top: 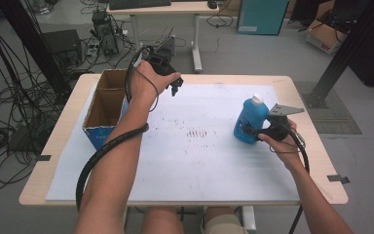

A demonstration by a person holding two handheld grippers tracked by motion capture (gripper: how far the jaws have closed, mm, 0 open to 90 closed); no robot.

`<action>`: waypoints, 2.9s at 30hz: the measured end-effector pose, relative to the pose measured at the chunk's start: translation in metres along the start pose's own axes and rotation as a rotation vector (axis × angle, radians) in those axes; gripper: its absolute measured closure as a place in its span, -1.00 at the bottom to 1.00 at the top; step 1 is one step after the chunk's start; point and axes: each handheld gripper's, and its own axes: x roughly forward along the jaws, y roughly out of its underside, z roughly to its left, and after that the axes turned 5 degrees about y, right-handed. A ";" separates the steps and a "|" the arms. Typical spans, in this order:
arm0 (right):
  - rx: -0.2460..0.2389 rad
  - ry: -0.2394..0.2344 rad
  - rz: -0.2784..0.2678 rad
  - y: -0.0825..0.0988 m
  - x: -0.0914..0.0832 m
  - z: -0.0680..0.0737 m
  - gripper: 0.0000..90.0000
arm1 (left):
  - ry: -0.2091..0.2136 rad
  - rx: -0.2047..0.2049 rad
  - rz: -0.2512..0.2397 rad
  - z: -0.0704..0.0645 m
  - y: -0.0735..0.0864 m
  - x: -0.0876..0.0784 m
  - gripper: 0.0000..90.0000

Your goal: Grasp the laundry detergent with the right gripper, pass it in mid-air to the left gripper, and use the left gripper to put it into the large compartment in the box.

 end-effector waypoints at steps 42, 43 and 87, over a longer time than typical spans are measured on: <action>-0.032 -0.026 0.008 0.003 0.002 -0.002 -0.09 | -0.003 -0.005 0.002 0.001 0.003 -0.002 -0.87; -0.033 -0.026 0.009 0.003 0.002 -0.002 -0.09 | -0.003 -0.007 0.001 0.001 0.003 -0.002 -0.87; -0.026 -0.013 0.015 0.002 0.001 0.000 -0.02 | -0.009 0.002 -0.004 -0.003 0.009 -0.010 -0.87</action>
